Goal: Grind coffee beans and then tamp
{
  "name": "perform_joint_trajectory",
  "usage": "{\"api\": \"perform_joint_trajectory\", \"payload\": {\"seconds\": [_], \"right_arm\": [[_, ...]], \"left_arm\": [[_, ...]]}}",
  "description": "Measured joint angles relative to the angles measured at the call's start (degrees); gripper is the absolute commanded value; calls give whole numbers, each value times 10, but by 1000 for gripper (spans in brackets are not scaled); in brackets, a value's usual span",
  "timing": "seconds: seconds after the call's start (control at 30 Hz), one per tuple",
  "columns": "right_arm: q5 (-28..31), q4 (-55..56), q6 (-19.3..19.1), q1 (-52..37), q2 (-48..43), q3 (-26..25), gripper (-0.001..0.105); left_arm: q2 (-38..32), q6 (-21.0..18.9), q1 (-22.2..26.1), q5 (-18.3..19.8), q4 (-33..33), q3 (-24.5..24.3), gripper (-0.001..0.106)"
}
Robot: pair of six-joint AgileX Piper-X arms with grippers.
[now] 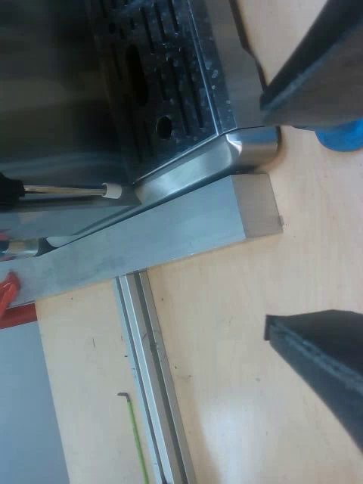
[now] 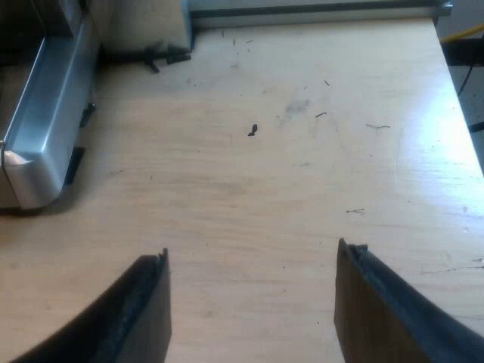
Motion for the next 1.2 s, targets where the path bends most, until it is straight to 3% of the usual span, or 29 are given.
{"api": "perform_joint_trajectory", "payload": {"seconds": [0.57,0.83,1.03,1.2], "right_arm": [[0,0,0,0,0,-2,51],[-27,8,0,0,43,-74,51],[-90,34,-20,0,122,-141,51],[-140,61,-44,15,183,-192,51]], "left_arm": [[0,0,0,6,0,0,56],[0,-9,-3,79,4,-61,56],[38,-24,-45,127,-1,-108,56],[86,-25,-111,221,-1,-111,56]]}}
